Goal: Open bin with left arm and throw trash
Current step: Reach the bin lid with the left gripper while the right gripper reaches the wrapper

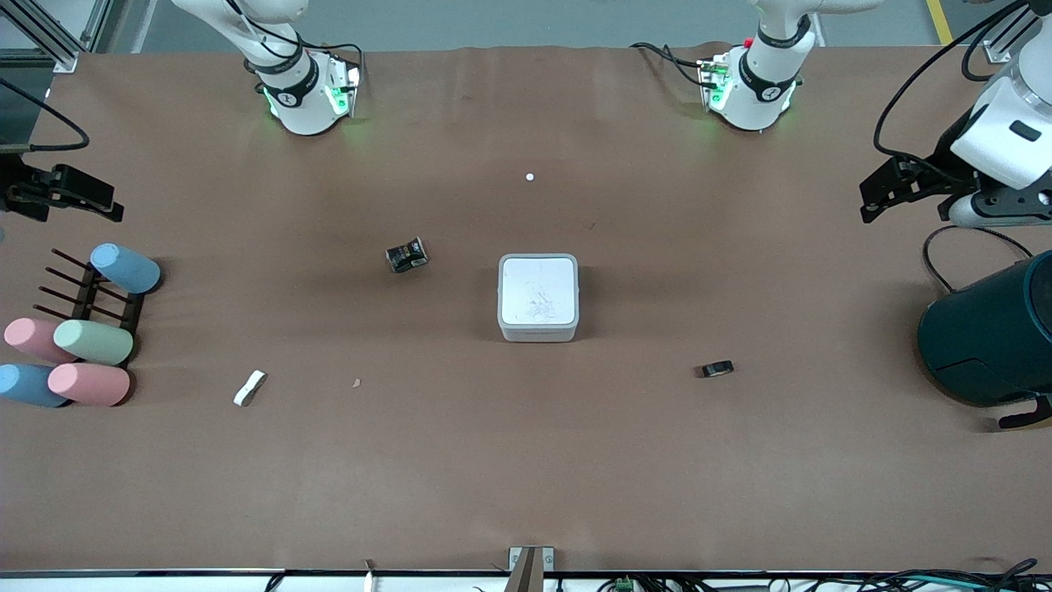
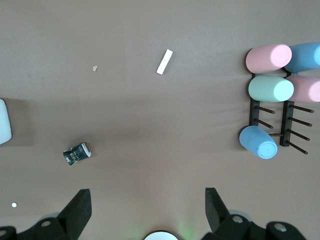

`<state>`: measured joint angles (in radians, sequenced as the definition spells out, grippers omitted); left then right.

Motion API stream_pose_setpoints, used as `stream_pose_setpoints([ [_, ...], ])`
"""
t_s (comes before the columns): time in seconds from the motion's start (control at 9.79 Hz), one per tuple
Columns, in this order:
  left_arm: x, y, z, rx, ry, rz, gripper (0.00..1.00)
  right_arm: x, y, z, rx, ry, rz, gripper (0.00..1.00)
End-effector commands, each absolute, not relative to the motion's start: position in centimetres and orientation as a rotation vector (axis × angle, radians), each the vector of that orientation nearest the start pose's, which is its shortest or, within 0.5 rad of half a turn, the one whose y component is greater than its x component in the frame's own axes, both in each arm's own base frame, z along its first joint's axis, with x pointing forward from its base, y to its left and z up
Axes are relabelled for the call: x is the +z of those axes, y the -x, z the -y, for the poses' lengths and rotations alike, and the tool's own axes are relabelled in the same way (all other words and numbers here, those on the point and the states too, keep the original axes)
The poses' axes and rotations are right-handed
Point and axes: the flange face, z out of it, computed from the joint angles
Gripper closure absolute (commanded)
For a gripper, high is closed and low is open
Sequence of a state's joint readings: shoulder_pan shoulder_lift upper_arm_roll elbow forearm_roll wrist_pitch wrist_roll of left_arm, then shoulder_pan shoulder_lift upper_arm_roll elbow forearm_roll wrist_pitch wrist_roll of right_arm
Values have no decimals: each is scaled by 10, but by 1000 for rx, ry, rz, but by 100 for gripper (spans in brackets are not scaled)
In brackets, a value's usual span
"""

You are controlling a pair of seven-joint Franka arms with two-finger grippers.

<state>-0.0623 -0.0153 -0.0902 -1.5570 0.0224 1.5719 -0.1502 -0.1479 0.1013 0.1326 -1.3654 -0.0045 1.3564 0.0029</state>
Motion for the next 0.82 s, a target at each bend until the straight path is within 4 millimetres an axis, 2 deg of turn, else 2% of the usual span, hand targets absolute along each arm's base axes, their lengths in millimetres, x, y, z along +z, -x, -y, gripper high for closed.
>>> stream_pose_setpoints([
  [0.0,644,-547,88,-39,3108,-31,0,649,-558,11,163,3142,-50,0],
  [0.1,637,-547,99,-21,3110,-55,0,649,-558,11,163,3142,-50,0],
  [0.2,621,-550,116,46,3118,-116,1,649,-559,10,165,3139,-47,0],
  [0.31,613,-548,135,107,3181,-138,18,649,-559,8,165,3136,-41,0],
  [0.41,589,-555,155,203,3255,-157,51,648,-559,5,167,3135,-36,0],
  [0.51,559,-564,205,245,3322,-210,74,647,-560,-2,165,3133,-21,0],
  [0.61,532,-576,249,170,3370,-215,89,642,-563,-12,174,3119,-17,0],
  [0.72,492,-587,295,119,3402,-236,96,637,-566,-35,172,3110,-27,0],
])
